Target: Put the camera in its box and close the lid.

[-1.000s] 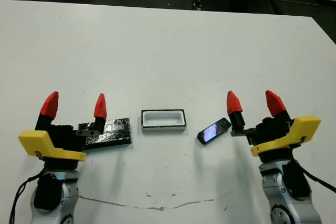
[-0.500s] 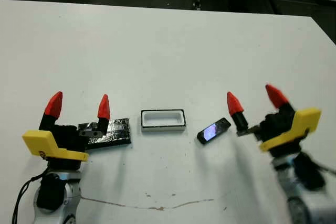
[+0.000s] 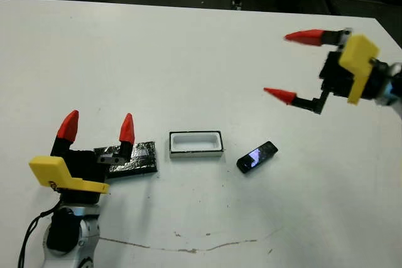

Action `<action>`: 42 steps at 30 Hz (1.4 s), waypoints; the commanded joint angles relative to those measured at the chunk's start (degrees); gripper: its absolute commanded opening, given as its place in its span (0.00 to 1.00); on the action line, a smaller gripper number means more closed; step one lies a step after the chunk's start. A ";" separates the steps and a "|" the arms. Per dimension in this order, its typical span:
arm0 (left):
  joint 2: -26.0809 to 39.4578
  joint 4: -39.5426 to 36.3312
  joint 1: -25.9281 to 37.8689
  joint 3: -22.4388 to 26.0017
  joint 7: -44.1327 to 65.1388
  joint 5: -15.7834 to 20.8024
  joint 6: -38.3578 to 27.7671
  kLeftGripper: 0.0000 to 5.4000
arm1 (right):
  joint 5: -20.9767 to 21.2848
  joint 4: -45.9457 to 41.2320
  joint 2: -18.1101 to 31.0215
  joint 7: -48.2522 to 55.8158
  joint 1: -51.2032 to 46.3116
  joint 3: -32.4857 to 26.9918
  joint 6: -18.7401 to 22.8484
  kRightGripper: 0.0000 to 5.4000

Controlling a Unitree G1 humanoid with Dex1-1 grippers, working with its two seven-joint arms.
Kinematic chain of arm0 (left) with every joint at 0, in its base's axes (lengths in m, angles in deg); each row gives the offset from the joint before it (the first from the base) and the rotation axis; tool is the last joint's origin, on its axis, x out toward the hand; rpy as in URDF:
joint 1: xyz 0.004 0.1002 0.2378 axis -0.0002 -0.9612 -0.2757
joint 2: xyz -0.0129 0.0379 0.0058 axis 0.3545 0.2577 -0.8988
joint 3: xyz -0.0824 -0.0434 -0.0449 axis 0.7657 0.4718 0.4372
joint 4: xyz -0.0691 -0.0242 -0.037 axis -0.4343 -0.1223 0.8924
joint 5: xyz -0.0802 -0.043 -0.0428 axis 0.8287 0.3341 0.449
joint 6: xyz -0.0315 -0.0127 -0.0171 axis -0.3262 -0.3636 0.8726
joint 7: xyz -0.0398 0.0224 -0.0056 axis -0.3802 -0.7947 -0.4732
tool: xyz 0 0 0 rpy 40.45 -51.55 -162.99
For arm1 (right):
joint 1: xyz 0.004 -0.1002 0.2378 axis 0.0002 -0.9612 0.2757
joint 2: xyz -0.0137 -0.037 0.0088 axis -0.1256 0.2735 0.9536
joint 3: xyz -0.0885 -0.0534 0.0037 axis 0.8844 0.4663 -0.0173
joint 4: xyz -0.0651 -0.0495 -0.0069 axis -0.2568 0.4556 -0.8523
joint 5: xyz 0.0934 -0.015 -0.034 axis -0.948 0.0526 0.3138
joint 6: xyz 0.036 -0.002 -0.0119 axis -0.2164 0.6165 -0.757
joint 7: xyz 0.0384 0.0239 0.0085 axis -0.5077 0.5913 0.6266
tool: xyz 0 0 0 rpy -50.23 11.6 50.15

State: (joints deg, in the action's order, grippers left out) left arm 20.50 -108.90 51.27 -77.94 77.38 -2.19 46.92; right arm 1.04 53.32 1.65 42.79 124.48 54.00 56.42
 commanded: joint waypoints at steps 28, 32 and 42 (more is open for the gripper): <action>-0.46 -0.33 -1.17 -0.40 -0.20 0.19 0.11 1.00 | 14.86 5.54 -3.13 19.73 4.57 19.18 -6.11 1.00; -0.42 -0.37 -1.24 -0.52 -0.04 0.66 0.25 1.00 | 15.42 6.88 -3.77 19.12 3.25 19.17 -6.81 1.00; -0.33 -0.16 -1.47 -1.02 -0.35 -0.46 -0.21 1.00 | 15.55 11.73 -6.15 19.92 1.94 19.84 -10.10 1.00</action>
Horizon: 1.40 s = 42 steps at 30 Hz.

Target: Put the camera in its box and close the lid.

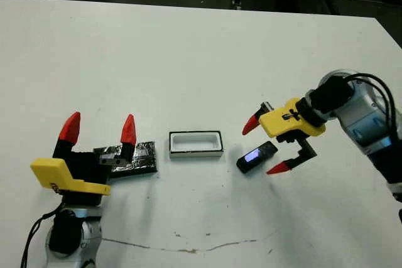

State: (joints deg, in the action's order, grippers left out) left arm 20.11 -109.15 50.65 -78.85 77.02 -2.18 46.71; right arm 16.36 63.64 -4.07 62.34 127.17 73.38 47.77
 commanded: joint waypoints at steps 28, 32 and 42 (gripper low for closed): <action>-0.25 -0.31 -0.13 -0.77 -0.87 -1.51 0.63 1.00 | -0.22 -1.07 -1.49 -7.84 -7.03 -4.07 -0.51 0.39; -0.20 -0.22 0.25 -0.72 -1.20 -2.07 0.76 1.00 | 0.76 -1.95 -0.83 -6.99 -6.59 -3.57 -1.75 0.31; -0.36 -0.37 0.13 -0.76 -1.22 -1.50 0.56 1.00 | 1.65 -2.29 0.29 -2.54 -5.14 -2.32 0.68 0.31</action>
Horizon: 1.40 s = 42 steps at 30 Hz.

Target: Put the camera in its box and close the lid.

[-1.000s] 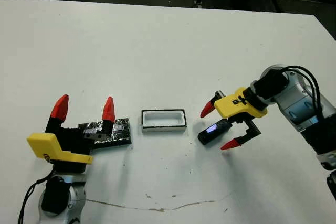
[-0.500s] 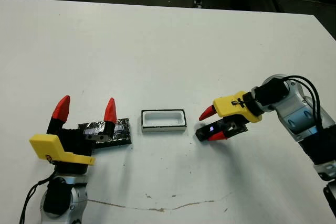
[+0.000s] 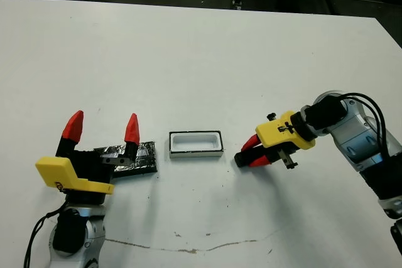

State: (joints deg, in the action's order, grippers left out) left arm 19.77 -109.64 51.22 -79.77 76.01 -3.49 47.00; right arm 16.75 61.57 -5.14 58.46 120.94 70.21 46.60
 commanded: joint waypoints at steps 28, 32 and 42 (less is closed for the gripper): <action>-0.48 0.42 -0.31 -0.22 -0.40 -0.09 -0.10 1.00 | -19.72 3.40 -13.21 -13.72 10.22 -15.49 32.08 0.31; -0.58 0.62 -0.19 -0.06 -0.36 -0.03 -0.20 1.00 | -20.45 2.73 -15.74 -17.64 9.50 -15.16 32.84 0.31; -0.36 0.71 0.04 0.68 0.36 0.81 -0.75 1.00 | -20.06 3.25 -18.19 -20.24 10.57 -10.54 35.44 0.31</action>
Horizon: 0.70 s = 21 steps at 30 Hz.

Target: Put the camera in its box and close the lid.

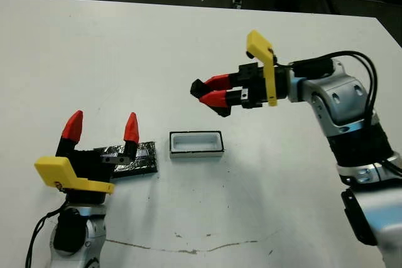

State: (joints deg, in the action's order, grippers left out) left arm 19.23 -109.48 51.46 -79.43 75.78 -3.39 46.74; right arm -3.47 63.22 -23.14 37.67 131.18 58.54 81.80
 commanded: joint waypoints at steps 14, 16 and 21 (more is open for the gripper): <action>0.18 0.75 -0.18 0.33 1.24 1.63 -0.69 1.00 | 0.31 8.65 -2.37 6.46 1.47 5.19 -3.56 0.31; 0.15 0.82 -0.22 0.28 1.30 1.49 -0.99 1.00 | 0.39 9.16 -2.64 6.85 1.53 5.28 -3.80 0.31; 0.02 0.55 -0.48 0.14 0.71 0.63 -0.89 1.00 | 0.87 9.22 -2.88 7.26 1.54 5.95 -3.75 0.31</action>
State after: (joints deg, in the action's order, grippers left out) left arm 19.22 -109.23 51.65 -79.19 76.72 -2.22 45.93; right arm -2.99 72.01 -25.92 44.23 131.86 64.05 78.55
